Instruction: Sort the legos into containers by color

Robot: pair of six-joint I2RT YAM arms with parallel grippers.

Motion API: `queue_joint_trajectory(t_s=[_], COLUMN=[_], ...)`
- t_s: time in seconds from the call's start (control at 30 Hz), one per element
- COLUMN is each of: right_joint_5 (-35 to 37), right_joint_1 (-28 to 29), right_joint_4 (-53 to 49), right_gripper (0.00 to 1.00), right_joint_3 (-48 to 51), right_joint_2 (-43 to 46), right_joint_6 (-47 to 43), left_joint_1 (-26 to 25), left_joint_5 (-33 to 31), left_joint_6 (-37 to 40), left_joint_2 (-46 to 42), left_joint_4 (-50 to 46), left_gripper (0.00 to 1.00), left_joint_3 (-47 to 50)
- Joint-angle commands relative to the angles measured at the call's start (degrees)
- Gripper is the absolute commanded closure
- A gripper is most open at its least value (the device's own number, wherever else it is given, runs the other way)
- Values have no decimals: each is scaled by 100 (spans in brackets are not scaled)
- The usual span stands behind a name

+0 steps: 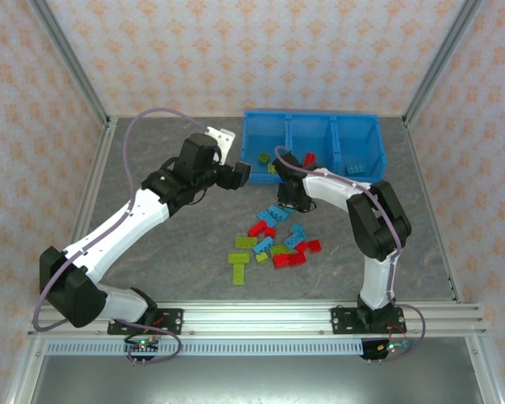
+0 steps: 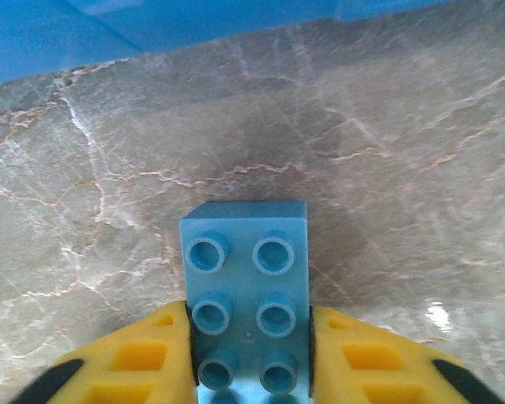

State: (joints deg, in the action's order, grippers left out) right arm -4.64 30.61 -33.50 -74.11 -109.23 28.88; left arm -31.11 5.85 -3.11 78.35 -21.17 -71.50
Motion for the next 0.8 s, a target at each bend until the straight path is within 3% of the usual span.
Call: queue_joint_trajectory(t_s=[0.0,0.13,0.23,0.37,0.57,0.77], right_joint_5=[588,1175,1997,2886,2384,1639], right_joint_1=[15,15,-9,-326,-1399,-2150], right_joint_4=[-326,-402,-481,-378,-124,-71], right_gripper=[74,74,74,72,72,72], right_joint_3=[206,388,344,43,-602,-1266], right_joint_2=[766,1658,2283,2664,2183,1060], right_joint_6=[14,-66,-164,-592,-1054,-1088], left_joint_1=[-6,-16,-25,-57,-108,-143], left_joint_5=[116,155,201,193,151,70], left_joint_6=[-38,-39,-44,-20,45,106], left_joint_2=[-17,-49,-36,-19,-55,-194], left_joint_4=[217,302,365,389,320,258], left_gripper=[14,14,14,14,14,14], left_joint_3=[-75,-30,-30,-57,-66,13])
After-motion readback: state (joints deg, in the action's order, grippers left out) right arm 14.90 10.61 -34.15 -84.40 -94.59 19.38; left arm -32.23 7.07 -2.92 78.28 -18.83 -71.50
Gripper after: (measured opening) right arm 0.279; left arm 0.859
